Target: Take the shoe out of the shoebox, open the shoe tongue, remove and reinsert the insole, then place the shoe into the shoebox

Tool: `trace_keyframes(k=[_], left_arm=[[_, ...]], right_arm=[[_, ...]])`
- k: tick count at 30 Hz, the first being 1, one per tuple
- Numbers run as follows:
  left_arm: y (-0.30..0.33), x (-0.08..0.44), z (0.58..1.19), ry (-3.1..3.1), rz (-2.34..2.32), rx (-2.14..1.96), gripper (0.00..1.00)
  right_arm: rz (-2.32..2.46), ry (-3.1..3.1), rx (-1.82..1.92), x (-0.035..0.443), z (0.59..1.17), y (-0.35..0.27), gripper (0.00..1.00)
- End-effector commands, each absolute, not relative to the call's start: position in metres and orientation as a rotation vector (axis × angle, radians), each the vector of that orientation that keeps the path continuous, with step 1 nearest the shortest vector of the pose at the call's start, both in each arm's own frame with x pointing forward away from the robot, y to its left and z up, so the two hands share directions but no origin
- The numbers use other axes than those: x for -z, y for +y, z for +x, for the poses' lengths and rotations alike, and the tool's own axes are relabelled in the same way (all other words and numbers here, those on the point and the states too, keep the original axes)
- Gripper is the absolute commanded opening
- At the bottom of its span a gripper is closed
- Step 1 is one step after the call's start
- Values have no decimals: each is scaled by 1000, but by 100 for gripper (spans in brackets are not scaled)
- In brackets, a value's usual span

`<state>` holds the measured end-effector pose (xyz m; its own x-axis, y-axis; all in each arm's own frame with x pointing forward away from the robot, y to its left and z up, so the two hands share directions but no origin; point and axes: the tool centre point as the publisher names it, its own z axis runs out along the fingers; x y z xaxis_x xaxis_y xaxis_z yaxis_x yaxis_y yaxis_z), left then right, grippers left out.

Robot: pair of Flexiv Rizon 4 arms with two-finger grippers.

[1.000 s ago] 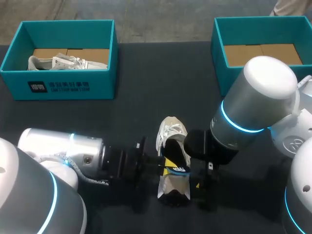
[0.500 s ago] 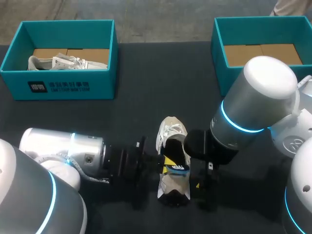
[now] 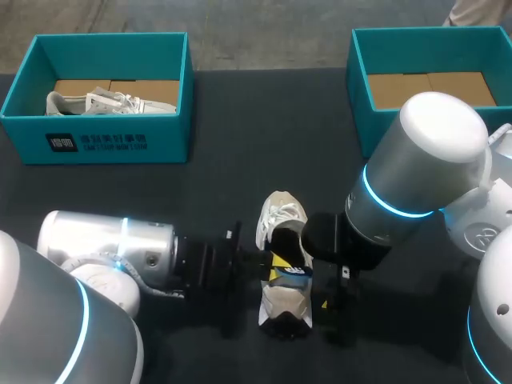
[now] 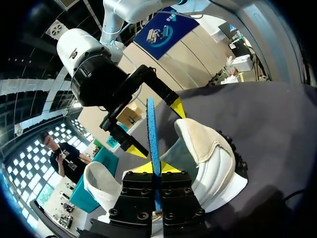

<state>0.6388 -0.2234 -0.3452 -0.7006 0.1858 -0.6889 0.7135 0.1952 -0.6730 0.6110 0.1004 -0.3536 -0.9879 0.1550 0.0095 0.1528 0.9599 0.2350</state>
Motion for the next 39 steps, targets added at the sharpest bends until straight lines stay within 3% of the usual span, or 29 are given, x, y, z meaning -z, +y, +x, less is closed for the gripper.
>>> trace_keyframes(k=[1,2,4,12,26,28,30,39], left_arm=[[-227,343,637,2017,834,1528,0],[-227,342,636,2016,833,1529,0],[-227,339,635,2012,833,1531,19],[-225,333,630,2002,834,1540,25],[-226,319,620,1970,853,1554,19],[-226,318,620,1971,857,1551,13],[-226,318,619,1972,862,1549,0],[-227,322,616,1950,900,1563,0]], right_arm=[[243,3098,-371,355,610,100,100],[243,3098,-371,355,610,100,100],[243,3098,-371,355,610,100,100],[243,3098,-371,355,610,100,100],[243,3098,-371,355,610,100,100],[243,3098,-371,355,610,100,100],[243,3098,-371,355,610,100,100],[243,3098,-371,355,610,100,100]])
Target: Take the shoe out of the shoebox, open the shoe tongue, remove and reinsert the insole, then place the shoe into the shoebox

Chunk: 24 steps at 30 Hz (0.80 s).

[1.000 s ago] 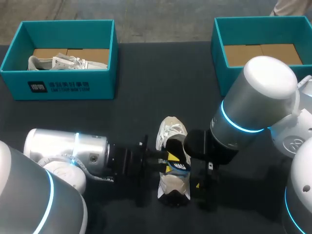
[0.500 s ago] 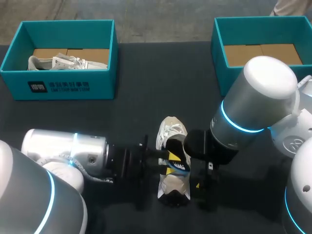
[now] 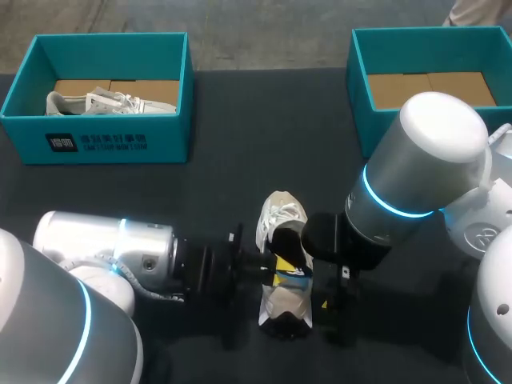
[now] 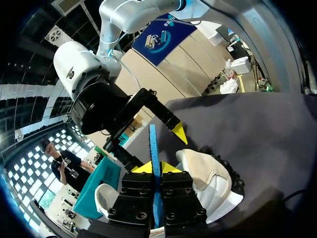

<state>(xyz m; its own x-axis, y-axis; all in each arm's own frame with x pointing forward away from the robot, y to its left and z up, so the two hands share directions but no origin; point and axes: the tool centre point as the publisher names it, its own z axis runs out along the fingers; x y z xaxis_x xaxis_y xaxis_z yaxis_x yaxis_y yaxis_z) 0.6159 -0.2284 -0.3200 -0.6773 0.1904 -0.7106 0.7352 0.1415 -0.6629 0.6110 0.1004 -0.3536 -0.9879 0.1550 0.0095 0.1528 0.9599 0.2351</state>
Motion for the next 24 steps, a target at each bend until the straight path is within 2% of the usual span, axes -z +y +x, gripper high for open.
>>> trace_keyframes(k=[1,24], left_arm=[[-227,323,616,1947,908,1567,0],[-229,345,632,1952,968,1452,0]], right_arm=[[243,3098,-371,355,610,100,100],[243,3098,-371,355,610,100,100]])
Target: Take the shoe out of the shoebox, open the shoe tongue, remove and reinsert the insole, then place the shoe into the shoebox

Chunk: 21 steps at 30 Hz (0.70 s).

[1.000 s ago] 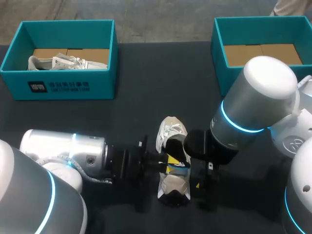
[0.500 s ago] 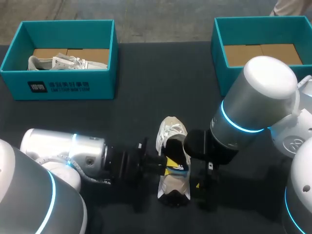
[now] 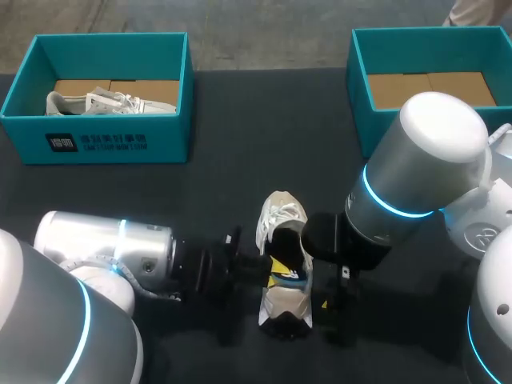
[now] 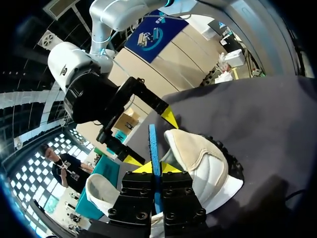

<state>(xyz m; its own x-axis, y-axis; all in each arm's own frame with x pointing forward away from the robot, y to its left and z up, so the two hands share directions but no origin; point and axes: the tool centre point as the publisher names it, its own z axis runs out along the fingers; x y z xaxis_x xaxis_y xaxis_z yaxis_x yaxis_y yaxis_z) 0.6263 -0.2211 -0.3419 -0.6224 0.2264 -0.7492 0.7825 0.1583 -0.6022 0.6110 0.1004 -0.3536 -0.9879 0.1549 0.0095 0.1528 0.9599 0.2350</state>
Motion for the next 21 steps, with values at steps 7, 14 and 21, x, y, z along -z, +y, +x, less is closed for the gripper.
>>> trace_keyframes(k=[7,14,21], left_arm=[[-231,351,644,1949,925,1424,0],[-230,349,643,1955,923,1427,2],[-224,335,635,1945,921,1452,37]], right_arm=[[243,3098,-371,355,610,100,100],[243,3098,-371,355,610,100,100],[243,3098,-371,355,610,100,100]])
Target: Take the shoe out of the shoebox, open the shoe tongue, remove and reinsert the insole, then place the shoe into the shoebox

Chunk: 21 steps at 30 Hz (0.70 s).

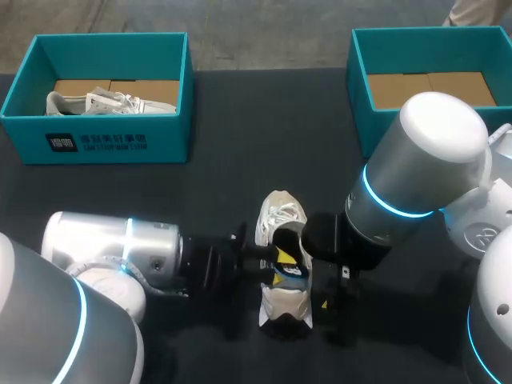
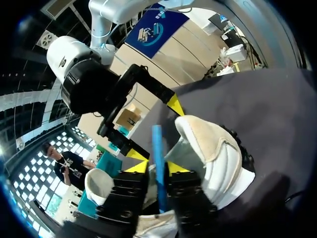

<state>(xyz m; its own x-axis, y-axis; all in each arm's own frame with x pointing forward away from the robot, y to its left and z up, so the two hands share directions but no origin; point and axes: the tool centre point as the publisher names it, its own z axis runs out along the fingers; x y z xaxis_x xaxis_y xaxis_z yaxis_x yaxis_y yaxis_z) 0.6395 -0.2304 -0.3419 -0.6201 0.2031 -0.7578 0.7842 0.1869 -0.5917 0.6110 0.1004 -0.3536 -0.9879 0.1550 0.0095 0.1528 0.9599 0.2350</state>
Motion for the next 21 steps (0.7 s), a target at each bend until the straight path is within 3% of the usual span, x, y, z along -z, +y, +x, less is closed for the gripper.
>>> trace_keyframes(k=[1,5,13,15,16,17,21], left_arm=[[-223,334,634,1945,920,1453,37],[-222,327,629,1948,898,1477,37],[-227,322,620,1961,913,1477,29],[-228,323,619,1961,918,1474,20],[-228,323,619,1962,924,1475,5],[-229,323,618,1964,929,1474,0],[-231,325,616,1966,945,1444,0]], right_arm=[[243,3098,-371,355,610,100,100],[243,3098,-371,355,610,100,100],[243,3098,-371,355,610,100,100],[243,3098,-371,355,610,100,100],[243,3098,-371,355,610,100,100],[243,3098,-371,355,610,100,100],[243,3098,-371,355,610,100,100]])
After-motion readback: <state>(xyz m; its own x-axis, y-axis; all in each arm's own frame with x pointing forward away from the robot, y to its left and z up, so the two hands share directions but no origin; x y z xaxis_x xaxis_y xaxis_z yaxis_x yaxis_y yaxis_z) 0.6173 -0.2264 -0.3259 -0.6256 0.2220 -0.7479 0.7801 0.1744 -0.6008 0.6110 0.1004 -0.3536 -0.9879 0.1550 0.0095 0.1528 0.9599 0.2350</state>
